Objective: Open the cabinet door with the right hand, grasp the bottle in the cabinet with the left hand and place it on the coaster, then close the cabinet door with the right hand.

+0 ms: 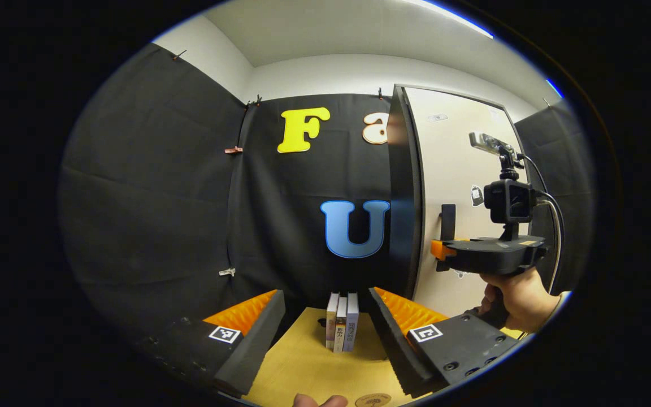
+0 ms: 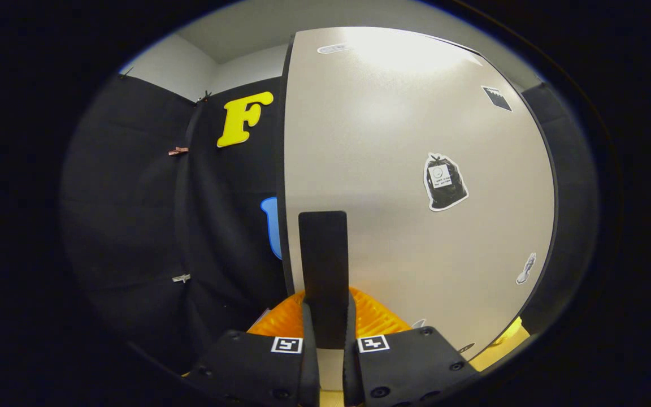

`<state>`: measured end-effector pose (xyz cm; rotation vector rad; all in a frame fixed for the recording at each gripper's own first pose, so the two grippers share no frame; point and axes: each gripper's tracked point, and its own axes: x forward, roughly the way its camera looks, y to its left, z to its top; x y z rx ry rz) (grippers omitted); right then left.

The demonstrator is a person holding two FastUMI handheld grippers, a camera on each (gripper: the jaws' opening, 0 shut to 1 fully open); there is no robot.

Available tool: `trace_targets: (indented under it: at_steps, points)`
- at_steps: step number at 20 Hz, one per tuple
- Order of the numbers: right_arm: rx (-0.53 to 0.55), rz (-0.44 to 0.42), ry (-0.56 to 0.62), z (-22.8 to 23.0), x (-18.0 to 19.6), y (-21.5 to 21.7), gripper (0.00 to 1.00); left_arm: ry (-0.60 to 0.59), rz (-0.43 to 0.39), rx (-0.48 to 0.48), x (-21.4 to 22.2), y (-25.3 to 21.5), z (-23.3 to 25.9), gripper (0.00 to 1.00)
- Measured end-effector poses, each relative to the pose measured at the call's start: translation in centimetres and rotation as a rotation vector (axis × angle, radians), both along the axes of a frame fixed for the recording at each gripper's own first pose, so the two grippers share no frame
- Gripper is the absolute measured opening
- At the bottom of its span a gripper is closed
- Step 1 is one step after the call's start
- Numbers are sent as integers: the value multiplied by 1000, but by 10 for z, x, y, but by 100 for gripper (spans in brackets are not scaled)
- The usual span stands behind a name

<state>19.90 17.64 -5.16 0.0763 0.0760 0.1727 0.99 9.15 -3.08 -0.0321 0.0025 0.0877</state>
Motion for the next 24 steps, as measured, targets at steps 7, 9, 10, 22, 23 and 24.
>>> trace_targets:
  at_steps: [7,9,10,22,23,24]
  points:
    - [40,80,17,5,-58,-16,20,-14,-12,0,-19,-18,8,93]
    - [53,80,22,6,-75,-24,20,-17,-13,-4,-23,-23,9,93]
    - [54,76,21,8,-82,-28,20,-18,-14,-8,-26,-26,9,93]
    - [12,86,34,19,-147,-75,20,-33,-73,-18,-37,-70,18,93]
    - [7,78,31,19,-146,-79,20,-33,-81,-17,-37,-75,19,93]
    - [0,70,28,19,-147,-82,20,-34,-89,-16,-36,-80,20,93]
